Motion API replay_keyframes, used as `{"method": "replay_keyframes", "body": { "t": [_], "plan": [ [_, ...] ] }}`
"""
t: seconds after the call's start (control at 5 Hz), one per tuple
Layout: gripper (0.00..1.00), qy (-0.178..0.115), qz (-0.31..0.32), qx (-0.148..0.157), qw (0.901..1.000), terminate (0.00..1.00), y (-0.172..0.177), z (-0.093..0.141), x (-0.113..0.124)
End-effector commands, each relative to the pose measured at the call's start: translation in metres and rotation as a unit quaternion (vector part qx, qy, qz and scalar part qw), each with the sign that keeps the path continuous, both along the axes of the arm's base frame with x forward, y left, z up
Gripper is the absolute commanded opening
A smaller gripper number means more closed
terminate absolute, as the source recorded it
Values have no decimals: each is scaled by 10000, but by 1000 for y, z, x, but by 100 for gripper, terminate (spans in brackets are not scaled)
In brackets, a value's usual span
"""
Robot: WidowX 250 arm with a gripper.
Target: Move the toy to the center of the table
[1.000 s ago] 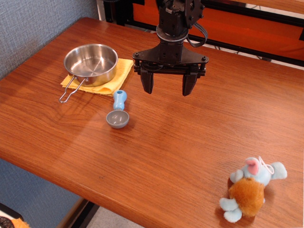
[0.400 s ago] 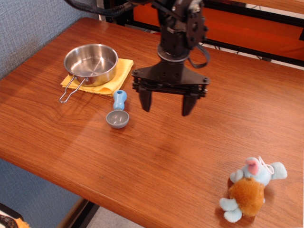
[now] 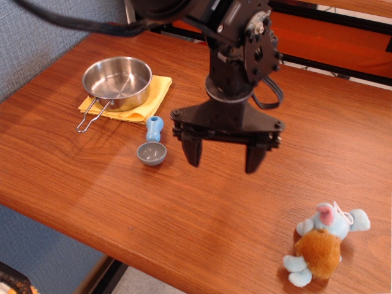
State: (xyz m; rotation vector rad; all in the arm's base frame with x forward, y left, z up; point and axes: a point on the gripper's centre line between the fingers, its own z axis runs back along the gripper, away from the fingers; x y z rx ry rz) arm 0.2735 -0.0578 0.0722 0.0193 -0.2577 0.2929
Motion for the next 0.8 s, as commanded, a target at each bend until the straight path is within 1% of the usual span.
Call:
{"method": "replay_keyframes", "body": {
  "t": [0.0, 0.2, 0.4, 0.6],
  "plan": [
    [100, -466, -719, -296, 9959, 0, -46, 22, -19],
    [100, -572, -968, -232, 9934, 0, -70, 25, -38],
    [100, -516, -1209, -409, 9905, 0, -87, 18, -45],
    [100, -403, -1352, -436, 9890, 0, -99, 4, -43]
  ]
}}
